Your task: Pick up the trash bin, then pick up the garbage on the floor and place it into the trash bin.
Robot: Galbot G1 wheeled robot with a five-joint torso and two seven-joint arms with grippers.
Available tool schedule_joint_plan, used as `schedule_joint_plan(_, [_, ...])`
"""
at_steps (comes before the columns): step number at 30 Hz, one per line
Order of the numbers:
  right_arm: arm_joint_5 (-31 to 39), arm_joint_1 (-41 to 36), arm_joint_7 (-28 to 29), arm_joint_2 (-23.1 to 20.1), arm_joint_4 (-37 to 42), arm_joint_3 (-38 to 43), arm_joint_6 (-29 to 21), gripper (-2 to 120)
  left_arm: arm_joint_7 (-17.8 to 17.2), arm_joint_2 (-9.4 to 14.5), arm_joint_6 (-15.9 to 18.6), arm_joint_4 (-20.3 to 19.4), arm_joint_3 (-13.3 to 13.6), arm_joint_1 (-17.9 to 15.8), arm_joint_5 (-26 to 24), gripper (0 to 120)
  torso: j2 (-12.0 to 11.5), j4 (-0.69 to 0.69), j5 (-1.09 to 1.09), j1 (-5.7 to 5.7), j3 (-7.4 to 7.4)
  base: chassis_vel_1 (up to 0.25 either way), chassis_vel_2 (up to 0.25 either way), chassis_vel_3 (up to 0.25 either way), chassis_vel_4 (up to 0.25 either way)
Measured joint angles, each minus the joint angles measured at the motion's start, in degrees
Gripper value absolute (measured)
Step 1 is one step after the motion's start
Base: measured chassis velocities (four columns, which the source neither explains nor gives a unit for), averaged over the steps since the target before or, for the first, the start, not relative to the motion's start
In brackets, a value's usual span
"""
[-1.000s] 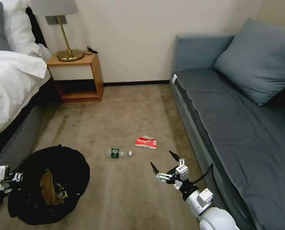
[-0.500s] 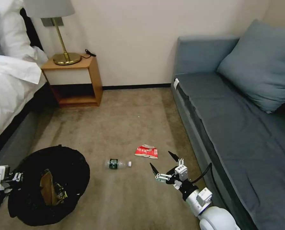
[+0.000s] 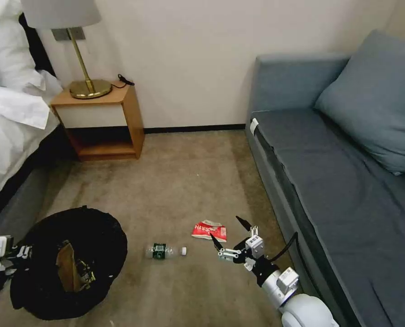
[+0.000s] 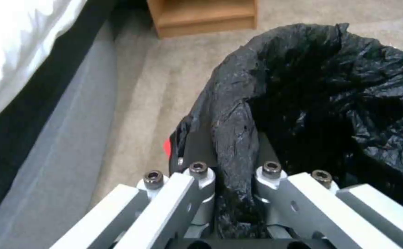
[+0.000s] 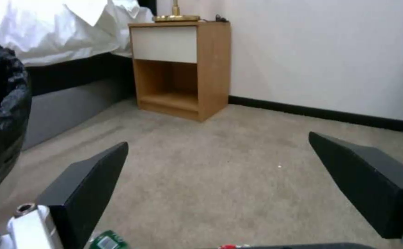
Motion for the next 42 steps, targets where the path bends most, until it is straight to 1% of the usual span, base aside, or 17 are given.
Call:
schedule_joint_plan(5, [-0.2,0.6,0.0,-0.4,-0.3,-0.6,-0.8,100,0.0,0.0,0.0,0.1,-0.1,0.1,0.0,5,0.0,0.00,0.00,0.00,0.00,-0.103,0.109,0.103,-0.125])
schedule_joint_plan(10, [1.2,4.0,-0.6,-1.9,-2.4,-2.5,-3.6,100,0.0,-0.2,0.0,0.0,-0.6,0.5,0.0,5,0.0,0.00,0.00,0.00,0.00,-0.043,0.051,0.065,-0.066])
schedule_joint_plan(12, [3.0,6.6,-2.2,-3.4,-3.5,-3.6,-7.7,100,0.1,-0.4,0.0,-0.2,-1.1,0.9,0.0,5,0.0,-0.01,0.01,0.00,0.00,0.000,0.000,0.000,0.000])
schedule_joint_plan(13, [4.3,9.2,-4.0,-5.0,-4.7,-4.7,-11.1,100,0.1,-0.4,0.0,-0.2,-1.4,1.1,0.0,5,0.0,0.00,0.01,0.00,0.00,0.000,0.000,0.000,0.000])
schedule_joint_plan(14, [4.3,9.2,-4.0,-5.0,-4.7,-4.7,-11.1,100,0.1,-0.4,0.0,-0.2,-1.4,1.1,0.0,5,0.0,0.00,0.01,0.00,0.00,0.000,0.000,0.000,0.000])
schedule_joint_plan(16, [5.4,13.4,-6.4,-6.9,-7.1,-6.6,-14.2,100,0.1,-0.7,0.0,-0.3,-1.6,1.4,0.0,5,0.0,0.01,0.01,0.00,0.00,0.000,0.000,0.000,0.000])
schedule_joint_plan(17, [6.0,15.6,-7.5,-7.7,-8.5,-7.8,-15.2,100,0.1,-0.8,0.0,-0.3,-1.7,1.5,0.0,5,0.0,0.00,0.01,0.00,0.00,0.000,0.000,0.000,0.000])
schedule_joint_plan(18, [7.3,20.4,-9.4,-9.0,-11.8,-10.5,-16.8,100,0.1,-1.2,-0.1,-0.6,-1.7,1.8,0.2,5,0.0,0.00,0.01,0.00,0.00,0.000,0.000,0.000,0.000])
schedule_joint_plan(20, [7.5,21.3,-9.7,-9.2,-12.4,-11.0,-17.0,100,0.1,-1.3,-0.1,-0.6,-1.7,1.8,0.2,5,0.0,0.00,0.01,0.00,0.00,0.000,0.000,0.000,0.000])
schedule_joint_plan(21, [8.8,26.5,-11.5,-9.6,-16.3,-14.3,-17.9,100,0.2,-1.7,-0.1,-1.0,-1.6,2.0,0.3,5,0.0,0.02,0.01,0.00,0.00,0.000,0.000,0.000,0.000])
schedule_joint_plan(25, [10.2,34.2,-14.3,-8.6,-22.9,-19.3,-18.9,100,0.2,-2.3,-0.2,-1.6,-1.6,2.5,0.6,5,0.0,0.00,0.02,0.00,0.00,0.000,0.000,0.000,0.000])
schedule_joint_plan(26, [10.6,38.9,-15.4,-7.5,-27.2,-22.2,-19.0,100,0.2,-2.6,-0.2,-1.9,-1.6,2.8,0.7,5,0.0,0.00,0.00,0.00,0.01,0.000,0.000,0.000,0.000])
schedule_joint_plan(27, [10.6,38.9,-15.4,-7.5,-27.2,-22.2,-19.0,100,0.2,-2.6,-0.2,-1.9,-1.6,2.8,0.7,5,0.0,0.00,0.00,0.00,0.01,0.000,0.000,0.000,0.000])
schedule_joint_plan(32, [8.2,47.7,-18.6,-4.1,-38.7,-28.3,-18.0,100,0.2,-3.2,-0.2,-2.7,-1.6,3.3,0.9,5,0.0,0.02,0.00,0.00,0.01,0.000,0.000,0.000,0.000])
schedule_joint_plan(33, [8.2,47.7,-18.6,-4.1,-38.7,-28.3,-18.0,100,0.2,-3.2,-0.2,-2.7,-1.6,3.3,0.9,5,0.0,0.02,0.00,0.00,0.01,0.000,0.000,0.000,0.000])
schedule_joint_plan(37, [4.3,49.9,-20.7,-2.2,-45.7,-30.6,-16.3,100,0.2,-3.6,-0.2,-3.2,-1.6,3.6,1.1,5,0.0,0.00,0.00,0.00,0.00,0.000,0.000,0.000,0.000])
schedule_joint_plan(42, [2.2,50.5,-22.0,-0.9,-50.3,-31.0,-15.2,100,0.2,-3.7,-0.2,-3.2,-1.5,3.8,1.2,5,0.0,0.00,0.00,0.00,0.00,0.000,0.000,0.000,0.000])
